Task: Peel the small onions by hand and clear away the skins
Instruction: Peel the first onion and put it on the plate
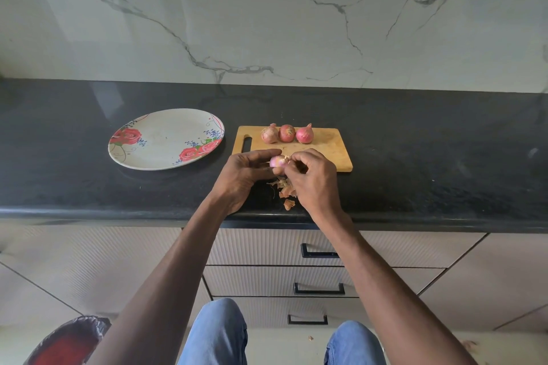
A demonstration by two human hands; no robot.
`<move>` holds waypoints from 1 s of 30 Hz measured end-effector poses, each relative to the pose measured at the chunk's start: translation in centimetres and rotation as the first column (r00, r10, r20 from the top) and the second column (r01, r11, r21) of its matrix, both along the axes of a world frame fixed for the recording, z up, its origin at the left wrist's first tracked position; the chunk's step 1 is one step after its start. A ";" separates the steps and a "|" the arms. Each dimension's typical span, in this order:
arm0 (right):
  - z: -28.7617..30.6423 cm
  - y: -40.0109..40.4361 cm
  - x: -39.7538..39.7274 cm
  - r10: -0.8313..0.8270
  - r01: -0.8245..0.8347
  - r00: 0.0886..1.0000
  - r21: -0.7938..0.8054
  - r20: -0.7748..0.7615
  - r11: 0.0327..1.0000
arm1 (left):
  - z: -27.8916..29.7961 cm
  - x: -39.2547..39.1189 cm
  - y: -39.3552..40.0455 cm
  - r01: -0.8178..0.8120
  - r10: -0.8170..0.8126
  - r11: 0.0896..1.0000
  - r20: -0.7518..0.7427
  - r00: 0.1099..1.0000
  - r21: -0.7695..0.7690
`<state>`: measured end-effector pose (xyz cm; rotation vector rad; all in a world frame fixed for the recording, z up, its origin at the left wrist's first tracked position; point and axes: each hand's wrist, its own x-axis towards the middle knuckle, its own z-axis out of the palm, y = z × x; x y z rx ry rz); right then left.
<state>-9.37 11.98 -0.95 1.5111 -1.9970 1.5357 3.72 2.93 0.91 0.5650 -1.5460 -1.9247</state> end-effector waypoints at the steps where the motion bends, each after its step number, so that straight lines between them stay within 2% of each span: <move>1: 0.1 0.0 0.1 -0.005 0.005 1.000 0.005 -0.012 1.000 | 0.0 0.0 0.0 -0.003 0.003 1.000 -0.004 1.000 0.004; 5: 0.5 0.1 -0.2 0.068 -0.067 0.994 -0.015 0.088 0.998 | 0.1 0.1 -0.1 -0.005 0.008 0.999 -0.042 0.999 0.052; 9: 0.6 0.1 -0.5 0.110 -0.112 0.979 0.005 0.173 0.994 | 0.2 0.1 0.0 -0.009 0.010 0.998 -0.018 1.000 0.060; 13: 0.5 0.1 -0.4 0.068 -0.069 0.992 0.008 0.105 0.998 | 0.2 0.0 0.0 -0.011 0.011 0.999 0.000 1.000 0.047; 18: -0.1 -0.6 0.3 0.007 -0.006 1.000 0.099 -0.006 0.995 | -0.1 0.0 -0.2 -0.012 0.012 0.999 -0.012 1.000 0.037; 25: -0.2 -0.5 0.2 0.014 -0.026 0.996 0.126 0.089 0.992 | 0.0 0.0 -0.1 -0.004 0.003 1.000 0.018 1.000 0.004; 30: 0.0 -0.4 0.2 0.022 -0.048 0.984 0.144 0.179 0.988 | 0.0 0.0 -0.3 -0.012 0.013 0.998 -0.010 1.000 0.059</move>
